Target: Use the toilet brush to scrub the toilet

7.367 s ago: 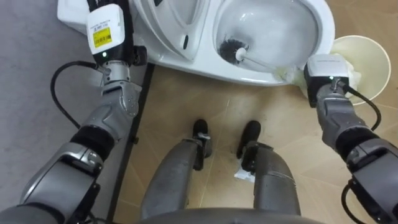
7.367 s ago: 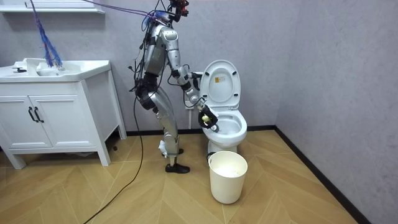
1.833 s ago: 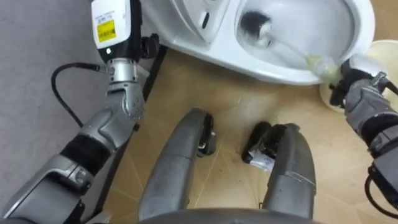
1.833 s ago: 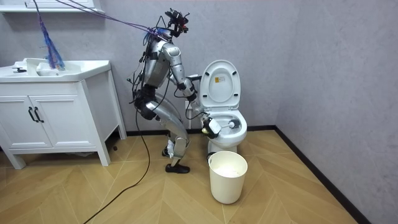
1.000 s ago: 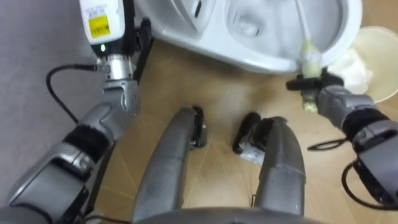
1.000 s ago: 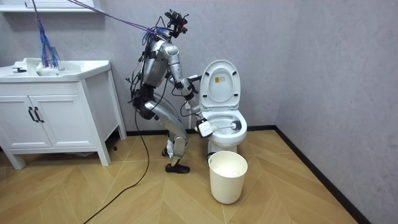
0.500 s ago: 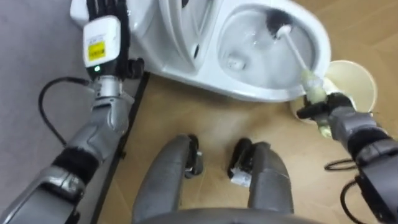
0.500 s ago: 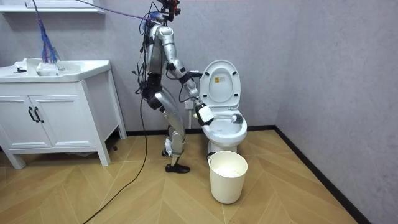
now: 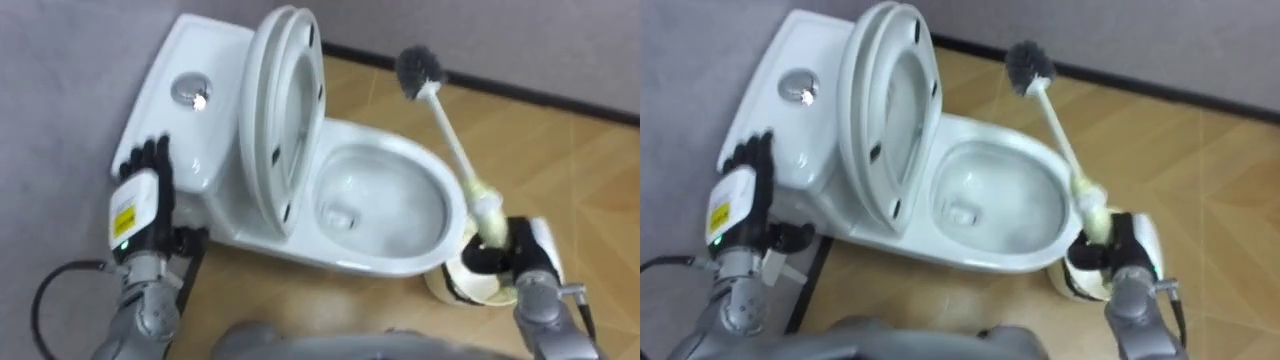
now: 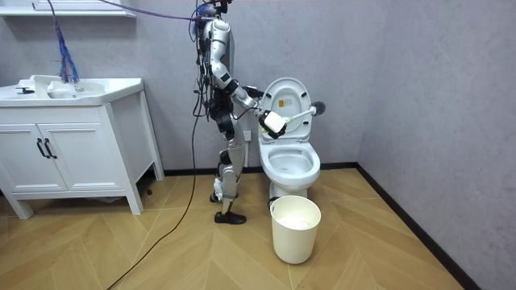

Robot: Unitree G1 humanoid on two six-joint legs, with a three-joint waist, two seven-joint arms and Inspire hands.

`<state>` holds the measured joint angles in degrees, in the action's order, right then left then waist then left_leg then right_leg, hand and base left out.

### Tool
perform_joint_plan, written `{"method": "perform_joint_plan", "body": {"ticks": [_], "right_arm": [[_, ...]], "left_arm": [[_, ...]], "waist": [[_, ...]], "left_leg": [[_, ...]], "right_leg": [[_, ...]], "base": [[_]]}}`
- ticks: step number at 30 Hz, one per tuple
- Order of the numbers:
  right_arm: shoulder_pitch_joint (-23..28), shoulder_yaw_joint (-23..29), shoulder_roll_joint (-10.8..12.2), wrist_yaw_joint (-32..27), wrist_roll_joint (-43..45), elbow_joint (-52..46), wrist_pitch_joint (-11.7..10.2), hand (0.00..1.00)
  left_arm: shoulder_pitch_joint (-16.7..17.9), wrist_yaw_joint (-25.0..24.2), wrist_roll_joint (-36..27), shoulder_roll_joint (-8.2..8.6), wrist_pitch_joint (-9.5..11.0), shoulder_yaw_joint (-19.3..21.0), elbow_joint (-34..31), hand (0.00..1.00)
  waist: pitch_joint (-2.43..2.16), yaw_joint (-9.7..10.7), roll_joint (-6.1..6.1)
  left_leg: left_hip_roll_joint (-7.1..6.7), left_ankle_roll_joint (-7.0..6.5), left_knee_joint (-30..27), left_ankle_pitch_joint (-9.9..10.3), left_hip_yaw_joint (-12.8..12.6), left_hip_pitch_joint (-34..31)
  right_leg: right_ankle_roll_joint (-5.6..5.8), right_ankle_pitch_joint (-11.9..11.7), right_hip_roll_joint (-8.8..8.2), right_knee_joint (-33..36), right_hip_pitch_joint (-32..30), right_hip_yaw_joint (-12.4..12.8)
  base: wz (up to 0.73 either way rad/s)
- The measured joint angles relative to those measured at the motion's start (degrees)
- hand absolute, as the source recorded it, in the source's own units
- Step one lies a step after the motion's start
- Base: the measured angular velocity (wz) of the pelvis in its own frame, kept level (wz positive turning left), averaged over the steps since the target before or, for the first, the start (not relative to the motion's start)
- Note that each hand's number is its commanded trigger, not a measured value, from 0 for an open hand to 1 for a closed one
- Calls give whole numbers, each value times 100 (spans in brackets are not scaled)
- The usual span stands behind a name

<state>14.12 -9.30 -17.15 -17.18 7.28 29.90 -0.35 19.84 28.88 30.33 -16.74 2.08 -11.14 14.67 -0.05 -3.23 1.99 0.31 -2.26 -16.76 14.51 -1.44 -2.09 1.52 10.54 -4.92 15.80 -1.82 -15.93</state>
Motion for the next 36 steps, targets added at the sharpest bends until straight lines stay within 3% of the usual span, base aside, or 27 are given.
{"method": "perform_joint_plan", "body": {"ticks": [3,8,10,11,14,20,22,25,28,32,36], "right_arm": [[147,78,7,-21,0,-73,-177,100],[402,382,33,-80,-23,-171,-395,100],[431,499,90,-165,-85,-59,-406,100],[446,542,120,-180,-120,-33,-411,100],[428,624,260,-378,-651,567,-590,100],[383,676,410,-512,-1249,1448,-583,100],[289,731,449,-653,-1493,1825,-603,100],[270,983,633,-871,-1587,2162,-617,100],[255,1152,671,-971,-1650,2478,-629,100],[94,1300,719,-1012,-1852,2990,-654,100],[76,1320,733,-1013,-1906,3178,-628,100]], "left_arm": [[313,-69,-85,103,223,227,0,0],[743,-145,-430,178,345,463,-2,0],[870,-193,-626,276,537,623,80,0],[876,-195,-661,299,588,660,148,0],[725,-190,-1356,436,795,811,757,0],[562,-191,-1984,557,1141,929,1351,0],[492,-268,-2514,687,1139,1127,1527,0],[484,-458,-3444,745,943,1289,2000,0],[590,-593,-4187,751,900,1377,2268,0],[510,-775,-4487,771,900,1455,2836,0],[363,-1037,-4669,810,733,1566,3436,0]], "waist": [[9,-18,-50],[-8,-20,-54],[-6,-36,-42],[15,-42,-3],[-15,-23,-61],[-15,-37,-83],[-13,-34,-84],[4,-32,-88],[10,-24,-94],[17,-7,-123],[18,15,-162]], "left_leg": [[-20,0,273,-1,-1,363],[-15,5,526,-6,-32,698],[-16,5,601,-6,-77,847],[-14,5,619,-6,-92,884],[-6,13,711,-11,-111,1021],[4,28,739,-20,-169,1084],[16,32,792,-22,-202,1141],[16,39,818,-24,-235,1154],[5,41,810,-26,-229,1135],[-1,41,811,-26,-208,1153],[19,42,819,-25,-222,1155]], "right_leg": [[54,33,14,-173,327,0],[84,52,46,-307,600,39],[85,52,75,-428,736,146],[85,53,80,-444,762,160],[87,53,103,-529,882,176],[88,54,124,-530,907,261],[81,50,144,-529,926,287],[69,42,163,-522,901,304],[66,40,164,-521,876,305],[66,41,162,-525,913,308],[67,41,163,-524,908,320]], "base": [[0],[-2],[-12],[-13],[-6],[-7],[-8],[-8],[0],[2],[0]]}}
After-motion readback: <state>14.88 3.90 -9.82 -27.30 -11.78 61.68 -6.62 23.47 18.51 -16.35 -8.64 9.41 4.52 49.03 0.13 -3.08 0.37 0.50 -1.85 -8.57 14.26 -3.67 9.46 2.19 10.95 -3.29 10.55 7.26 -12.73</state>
